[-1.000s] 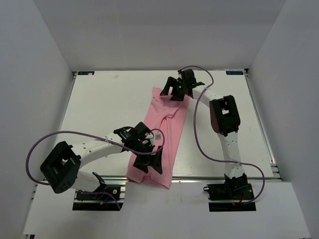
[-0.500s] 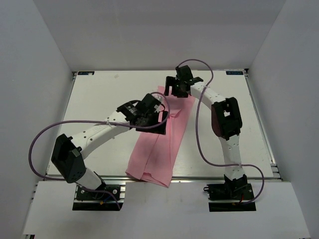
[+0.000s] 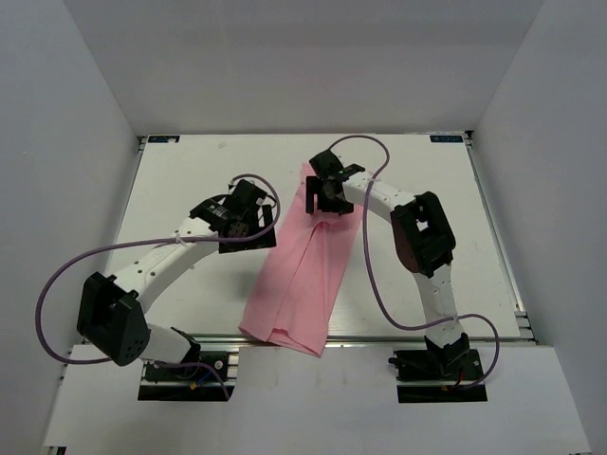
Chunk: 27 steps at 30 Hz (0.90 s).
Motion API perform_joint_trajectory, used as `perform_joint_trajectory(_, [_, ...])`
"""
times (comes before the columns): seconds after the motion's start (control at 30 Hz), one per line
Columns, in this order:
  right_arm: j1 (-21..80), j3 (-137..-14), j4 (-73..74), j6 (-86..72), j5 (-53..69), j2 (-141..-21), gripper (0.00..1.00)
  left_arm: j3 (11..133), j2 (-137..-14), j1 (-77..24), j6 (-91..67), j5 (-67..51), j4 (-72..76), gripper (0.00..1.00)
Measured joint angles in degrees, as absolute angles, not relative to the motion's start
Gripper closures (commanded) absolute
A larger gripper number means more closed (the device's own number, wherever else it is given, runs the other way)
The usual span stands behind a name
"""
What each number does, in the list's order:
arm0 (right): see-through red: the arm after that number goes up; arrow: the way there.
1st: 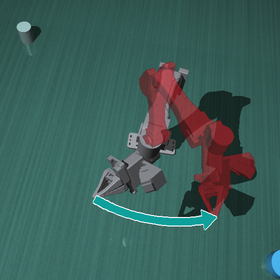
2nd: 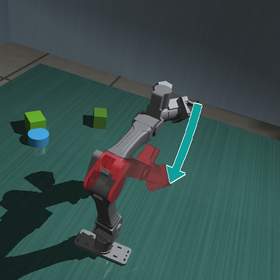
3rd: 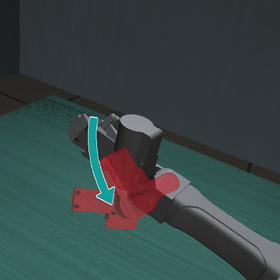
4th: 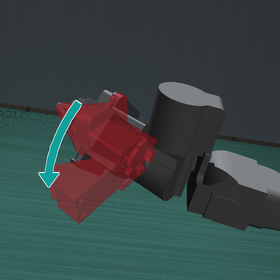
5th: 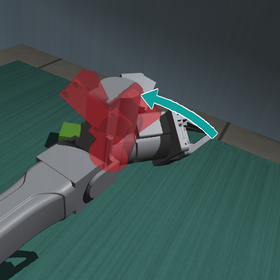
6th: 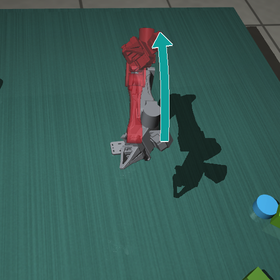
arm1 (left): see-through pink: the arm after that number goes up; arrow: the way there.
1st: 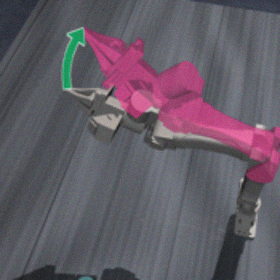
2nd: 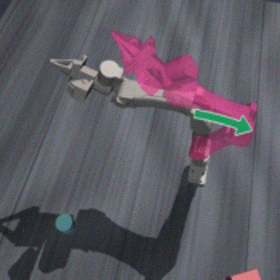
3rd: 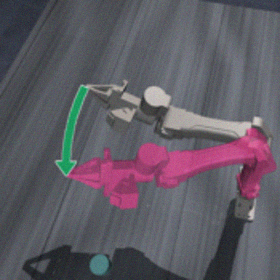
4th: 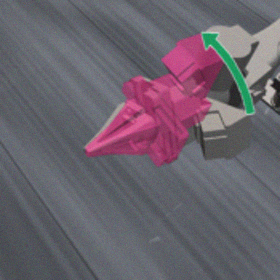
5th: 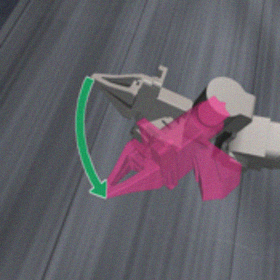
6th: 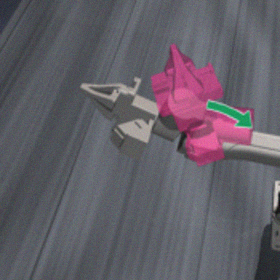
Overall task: Fold and stack the t-shirts
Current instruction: Rotate the tshirt 90 degrees
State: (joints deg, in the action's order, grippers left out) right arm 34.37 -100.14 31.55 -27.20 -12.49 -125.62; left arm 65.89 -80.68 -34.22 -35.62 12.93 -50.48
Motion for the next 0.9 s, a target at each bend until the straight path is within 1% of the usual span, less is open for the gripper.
perform_joint_trajectory(0.23, [33.1, -99.0, 33.4, -29.8, -15.6, -126.7, 0.1, 62.3, -78.2, -32.4, -35.8, 11.3, -48.6, 0.01])
perform_joint_trajectory(0.43, [29.8, -106.8, 33.1, -26.4, -15.4, -132.0, 0.1, 60.8, -78.3, -31.6, -34.2, 8.0, -46.7, 0.01])
perform_joint_trajectory(0.57, [26.0, -114.1, 30.2, -18.6, -10.9, -136.8, 0.1, 58.8, -78.3, -31.4, -32.0, 3.2, -43.5, 0.01])
perform_joint_trajectory(0.73, [21.8, -126.0, 26.5, -7.6, -2.7, -144.5, 0.1, 55.8, -79.4, -31.4, -29.5, -3.0, -40.6, 0.01])
perform_joint_trajectory(0.83, [20.7, -127.1, 25.6, -2.2, 0.7, -144.9, 0.1, 55.2, -80.1, -31.4, -28.8, -4.5, -39.2, 0.01])
perform_joint_trajectory(0.9, [20.7, -125.2, 24.7, -0.6, 2.4, -143.0, 0.1, 55.1, -80.6, -31.4, -28.4, -4.8, -37.8, 0.01])
